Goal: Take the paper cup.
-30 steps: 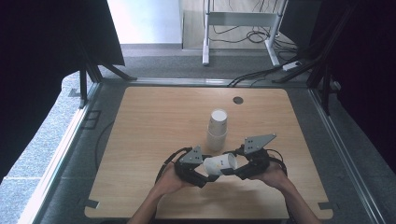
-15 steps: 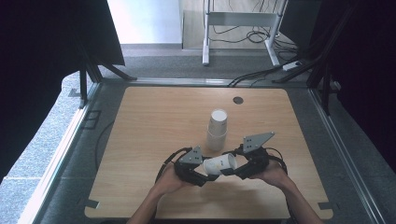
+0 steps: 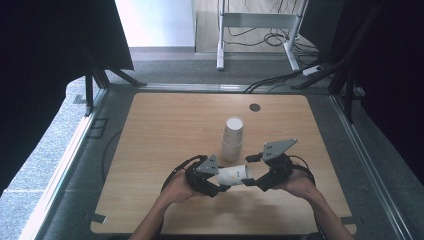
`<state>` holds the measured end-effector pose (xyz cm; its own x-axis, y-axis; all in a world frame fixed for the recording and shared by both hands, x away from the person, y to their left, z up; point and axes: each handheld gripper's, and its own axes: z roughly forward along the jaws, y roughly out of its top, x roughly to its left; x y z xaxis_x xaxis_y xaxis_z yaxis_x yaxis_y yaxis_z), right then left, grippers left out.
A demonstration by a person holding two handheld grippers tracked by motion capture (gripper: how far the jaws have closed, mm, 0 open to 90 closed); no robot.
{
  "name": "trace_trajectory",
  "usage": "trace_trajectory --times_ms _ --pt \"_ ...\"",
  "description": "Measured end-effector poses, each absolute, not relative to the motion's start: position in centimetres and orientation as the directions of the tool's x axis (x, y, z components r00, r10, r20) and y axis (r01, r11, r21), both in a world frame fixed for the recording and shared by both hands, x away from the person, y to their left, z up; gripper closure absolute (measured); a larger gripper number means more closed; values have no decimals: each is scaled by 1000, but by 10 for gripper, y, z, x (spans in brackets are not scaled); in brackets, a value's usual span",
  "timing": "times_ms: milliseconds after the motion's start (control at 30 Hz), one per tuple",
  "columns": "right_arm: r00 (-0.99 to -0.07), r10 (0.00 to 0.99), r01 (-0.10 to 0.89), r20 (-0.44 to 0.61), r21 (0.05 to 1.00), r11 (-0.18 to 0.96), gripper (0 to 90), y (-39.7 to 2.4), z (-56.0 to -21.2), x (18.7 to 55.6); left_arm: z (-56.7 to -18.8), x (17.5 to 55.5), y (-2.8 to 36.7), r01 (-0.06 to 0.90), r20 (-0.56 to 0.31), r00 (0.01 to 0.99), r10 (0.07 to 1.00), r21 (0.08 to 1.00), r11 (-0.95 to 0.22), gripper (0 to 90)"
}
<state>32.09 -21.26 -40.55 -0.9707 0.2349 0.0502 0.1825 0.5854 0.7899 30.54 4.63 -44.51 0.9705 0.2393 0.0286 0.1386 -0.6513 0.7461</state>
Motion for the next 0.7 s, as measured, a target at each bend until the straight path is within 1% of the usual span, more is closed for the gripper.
trace_trajectory --times_ms 267,467,600,667,700 --pt "-967 254 186 17 728 660 153 -212 -399 322 -426 313 42 116 67 975 213 666 -737 367" --pt "-974 227 170 4 676 717 127 -204 -397 323 -416 316 35 91 87 980 178 599 -796 365" --pt "-981 192 127 -33 635 762 138 -194 -397 321 -411 317 29 65 109 983 147 546 -835 363" --pt "-984 167 94 -67 603 792 166 -186 -397 320 -409 317 26 54 117 984 135 527 -848 362" --pt "-984 167 94 -67 603 792 166 -186 -397 320 -409 317 26 54 117 984 135 527 -848 362"
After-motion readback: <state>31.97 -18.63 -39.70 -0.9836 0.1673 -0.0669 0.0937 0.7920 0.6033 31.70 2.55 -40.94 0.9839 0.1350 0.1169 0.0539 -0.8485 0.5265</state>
